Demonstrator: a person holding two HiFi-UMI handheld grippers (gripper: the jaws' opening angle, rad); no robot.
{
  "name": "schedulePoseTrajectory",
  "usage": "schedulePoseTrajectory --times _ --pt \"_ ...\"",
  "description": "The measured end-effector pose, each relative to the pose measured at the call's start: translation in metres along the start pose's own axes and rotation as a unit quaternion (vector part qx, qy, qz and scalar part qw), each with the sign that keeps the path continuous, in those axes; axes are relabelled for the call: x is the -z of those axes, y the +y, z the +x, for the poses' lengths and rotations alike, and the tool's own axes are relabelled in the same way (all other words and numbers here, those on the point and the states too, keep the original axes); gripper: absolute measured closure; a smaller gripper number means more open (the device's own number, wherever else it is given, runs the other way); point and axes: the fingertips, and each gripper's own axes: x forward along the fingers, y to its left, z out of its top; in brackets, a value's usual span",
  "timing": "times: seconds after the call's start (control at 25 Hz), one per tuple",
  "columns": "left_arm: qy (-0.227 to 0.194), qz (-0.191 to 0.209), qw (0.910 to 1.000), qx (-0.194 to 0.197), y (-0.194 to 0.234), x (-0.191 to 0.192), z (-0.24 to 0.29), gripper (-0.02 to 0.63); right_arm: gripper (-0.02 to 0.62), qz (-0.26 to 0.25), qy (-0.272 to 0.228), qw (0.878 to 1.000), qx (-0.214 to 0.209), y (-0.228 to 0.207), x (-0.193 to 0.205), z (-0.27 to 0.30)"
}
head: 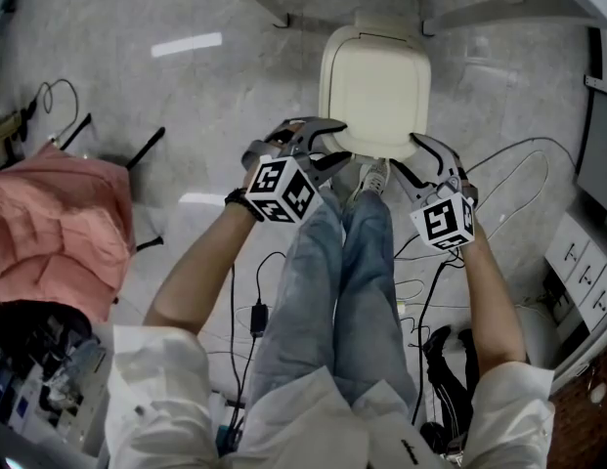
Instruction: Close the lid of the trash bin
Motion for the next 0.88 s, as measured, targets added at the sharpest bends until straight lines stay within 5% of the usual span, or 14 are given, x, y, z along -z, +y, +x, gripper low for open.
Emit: schedulePoseTrajectory --times 0.88 --pt "0.023 -0.028 0.9993 0.011 -0.003 0.015 0.015 0.390 0.337 0.035 0.011 0.999 -0.015 0.004 0.012 0.012"
